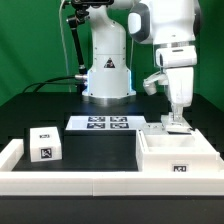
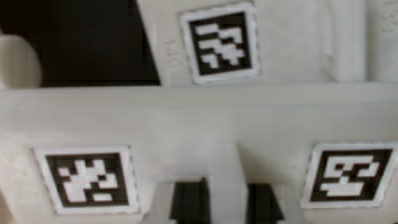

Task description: Assemble cabinet

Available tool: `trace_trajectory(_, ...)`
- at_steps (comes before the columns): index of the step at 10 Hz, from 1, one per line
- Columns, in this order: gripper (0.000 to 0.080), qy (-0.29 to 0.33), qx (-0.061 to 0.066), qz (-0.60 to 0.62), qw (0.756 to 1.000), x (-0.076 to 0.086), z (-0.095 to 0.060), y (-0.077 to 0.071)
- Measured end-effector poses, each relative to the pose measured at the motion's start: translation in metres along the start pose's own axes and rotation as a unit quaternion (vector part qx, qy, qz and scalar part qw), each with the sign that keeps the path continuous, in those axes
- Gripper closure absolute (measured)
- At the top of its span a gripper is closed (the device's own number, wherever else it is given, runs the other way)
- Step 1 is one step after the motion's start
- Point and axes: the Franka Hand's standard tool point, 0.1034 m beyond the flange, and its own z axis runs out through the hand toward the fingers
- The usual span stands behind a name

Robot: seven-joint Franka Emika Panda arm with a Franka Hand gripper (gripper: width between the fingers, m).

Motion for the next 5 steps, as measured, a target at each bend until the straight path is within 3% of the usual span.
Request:
trace_trajectory(1, 0.0729, 0.000, -0.004, -0.013, 1.000, 0.000, -0.001, 0.012)
trace_trajectory(5, 0.0729, 0.000, -0.010, -0.009, 1.000, -0.001, -0.006, 0.027)
